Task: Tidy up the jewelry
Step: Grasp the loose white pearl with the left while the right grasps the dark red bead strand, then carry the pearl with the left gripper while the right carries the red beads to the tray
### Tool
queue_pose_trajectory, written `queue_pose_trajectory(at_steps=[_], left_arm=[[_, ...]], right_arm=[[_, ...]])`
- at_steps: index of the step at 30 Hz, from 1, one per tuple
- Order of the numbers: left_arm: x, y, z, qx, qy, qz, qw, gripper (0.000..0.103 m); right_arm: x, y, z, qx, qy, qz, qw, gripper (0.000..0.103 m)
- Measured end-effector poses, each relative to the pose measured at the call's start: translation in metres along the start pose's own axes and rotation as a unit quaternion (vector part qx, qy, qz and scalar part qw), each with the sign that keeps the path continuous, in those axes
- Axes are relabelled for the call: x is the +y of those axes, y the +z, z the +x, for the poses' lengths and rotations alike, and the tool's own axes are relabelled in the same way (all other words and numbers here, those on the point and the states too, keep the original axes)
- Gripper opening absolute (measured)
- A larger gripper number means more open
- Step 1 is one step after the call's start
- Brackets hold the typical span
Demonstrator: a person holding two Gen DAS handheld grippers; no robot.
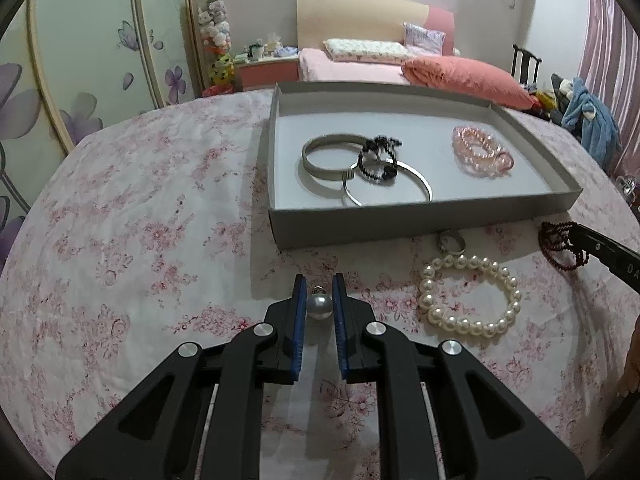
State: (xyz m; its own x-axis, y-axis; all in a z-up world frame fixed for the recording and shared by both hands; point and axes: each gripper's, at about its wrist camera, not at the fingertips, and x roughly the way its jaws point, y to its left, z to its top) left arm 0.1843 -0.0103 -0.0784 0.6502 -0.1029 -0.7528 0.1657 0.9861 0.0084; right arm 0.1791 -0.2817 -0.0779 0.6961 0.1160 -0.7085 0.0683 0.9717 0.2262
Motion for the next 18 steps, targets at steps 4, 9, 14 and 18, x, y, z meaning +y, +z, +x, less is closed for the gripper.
queue_pose_trajectory(at_steps=[4, 9, 14, 18], left_arm=[[0.002, 0.000, -0.010, -0.023, -0.008, -0.004, 0.9997, 0.014], [-0.002, 0.001, -0.023, -0.050, -0.012, -0.002, 0.9987, 0.014], [-0.006, 0.002, -0.033, -0.070, -0.013, -0.003, 0.9974, 0.014], [-0.009, 0.004, -0.042, -0.090, -0.012, -0.002, 0.9959, 0.014]], right_arm=[[0.004, 0.003, -0.011, -0.022, 0.002, -0.006, 1.000, 0.009], [0.008, 0.005, -0.020, -0.040, 0.008, -0.008, 0.999, 0.009], [0.014, 0.007, -0.031, -0.060, 0.016, -0.011, 0.998, 0.009], [0.021, 0.008, -0.042, -0.079, 0.024, -0.019, 0.996, 0.009]])
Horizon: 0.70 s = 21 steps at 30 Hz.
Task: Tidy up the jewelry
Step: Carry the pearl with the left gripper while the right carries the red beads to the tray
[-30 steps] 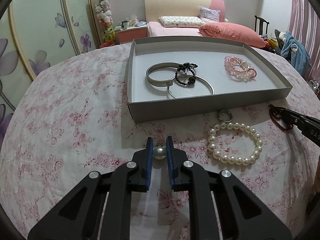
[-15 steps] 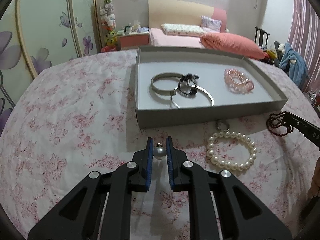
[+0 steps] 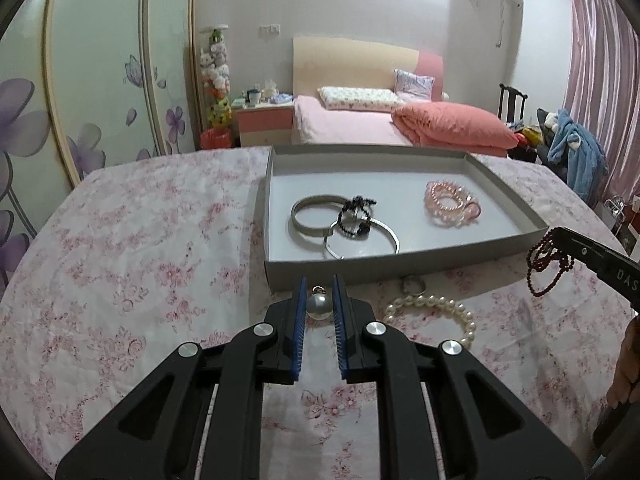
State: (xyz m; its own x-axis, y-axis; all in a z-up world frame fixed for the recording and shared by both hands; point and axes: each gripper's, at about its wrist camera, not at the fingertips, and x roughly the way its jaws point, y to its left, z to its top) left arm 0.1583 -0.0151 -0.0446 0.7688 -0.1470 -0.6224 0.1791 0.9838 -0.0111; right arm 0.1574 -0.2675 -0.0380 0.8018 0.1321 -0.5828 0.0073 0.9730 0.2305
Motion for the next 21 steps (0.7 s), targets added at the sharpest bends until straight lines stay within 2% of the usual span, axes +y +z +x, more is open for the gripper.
queue_pose_trajectory(at_steps=[21], left_arm=[[-0.016, 0.012, -0.033, -0.090, 0.008, -0.003, 0.9959, 0.014]], right_arm=[[0.038, 0.014, -0.047, -0.113, 0.018, -0.042, 0.992, 0.009]])
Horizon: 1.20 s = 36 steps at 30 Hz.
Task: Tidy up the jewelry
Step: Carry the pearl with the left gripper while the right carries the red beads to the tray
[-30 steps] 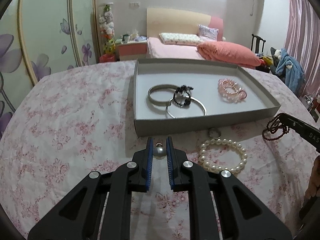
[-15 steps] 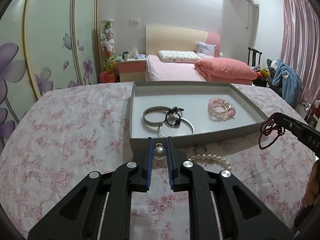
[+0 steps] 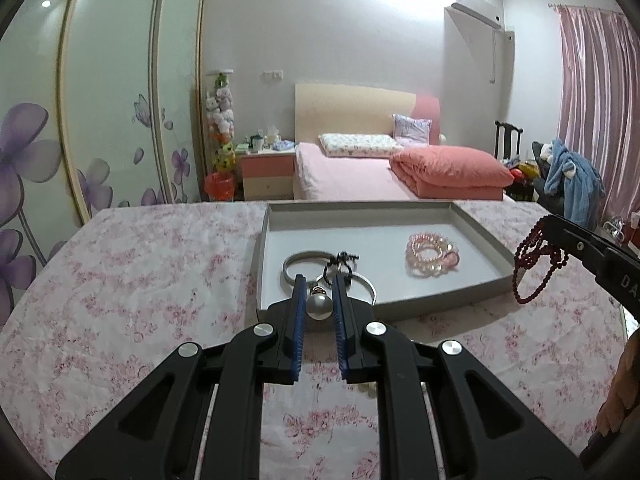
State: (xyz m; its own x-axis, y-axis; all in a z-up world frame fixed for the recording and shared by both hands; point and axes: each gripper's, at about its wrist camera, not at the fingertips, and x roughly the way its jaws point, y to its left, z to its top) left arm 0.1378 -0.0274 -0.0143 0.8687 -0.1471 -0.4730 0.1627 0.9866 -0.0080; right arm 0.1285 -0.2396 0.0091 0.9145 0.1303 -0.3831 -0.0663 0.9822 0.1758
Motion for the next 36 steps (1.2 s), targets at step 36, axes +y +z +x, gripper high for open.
queue_pose_trajectory(at_steps=[36], left_arm=[[-0.006, 0.030, 0.038, -0.048, 0.005, -0.012, 0.9987, 0.014]], right_arm=[[-0.001, 0.028, 0.040, -0.066, -0.017, -0.001, 0.998, 0.009]])
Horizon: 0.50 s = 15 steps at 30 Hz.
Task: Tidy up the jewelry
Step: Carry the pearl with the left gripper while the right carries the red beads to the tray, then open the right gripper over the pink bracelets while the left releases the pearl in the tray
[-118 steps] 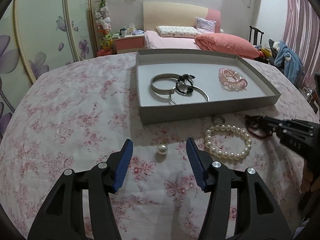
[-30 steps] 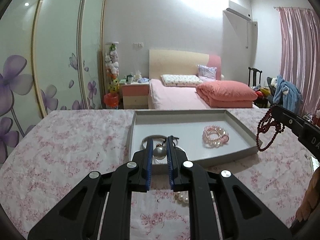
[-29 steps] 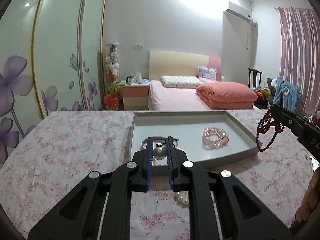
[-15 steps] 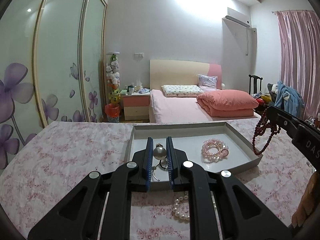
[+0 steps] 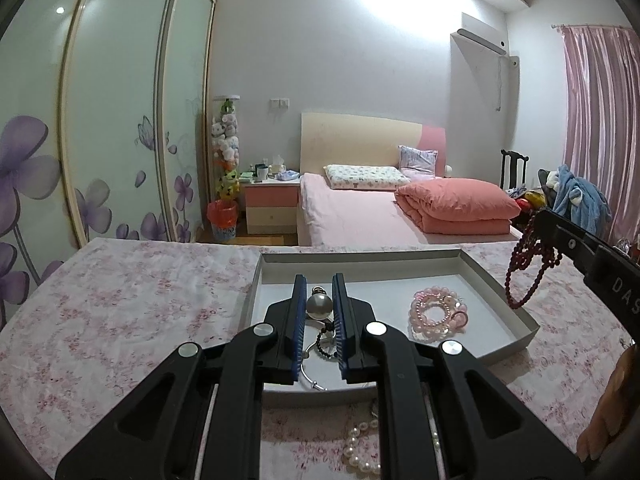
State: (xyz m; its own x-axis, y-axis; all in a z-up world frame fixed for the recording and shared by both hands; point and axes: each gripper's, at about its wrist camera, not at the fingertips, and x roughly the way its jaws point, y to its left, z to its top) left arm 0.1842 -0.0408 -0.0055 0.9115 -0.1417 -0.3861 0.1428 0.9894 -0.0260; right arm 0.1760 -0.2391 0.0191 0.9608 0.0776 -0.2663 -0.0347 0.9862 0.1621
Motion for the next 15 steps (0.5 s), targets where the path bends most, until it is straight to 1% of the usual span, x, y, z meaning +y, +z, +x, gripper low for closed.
queue_pose_trajectory(at_steps=[10, 15], left_arm=[[-0.007, 0.001, 0.029, 0.023, -0.012, 0.008, 0.9996, 0.014], [-0.012, 0.000, 0.043, 0.035, -0.016, 0.010, 0.9992, 0.014]], right_arm=[[-0.003, -0.002, 0.040, 0.031, 0.002, 0.004, 0.999, 0.010], [-0.007, -0.005, 0.061, 0.057, 0.002, 0.014, 0.998, 0.010]])
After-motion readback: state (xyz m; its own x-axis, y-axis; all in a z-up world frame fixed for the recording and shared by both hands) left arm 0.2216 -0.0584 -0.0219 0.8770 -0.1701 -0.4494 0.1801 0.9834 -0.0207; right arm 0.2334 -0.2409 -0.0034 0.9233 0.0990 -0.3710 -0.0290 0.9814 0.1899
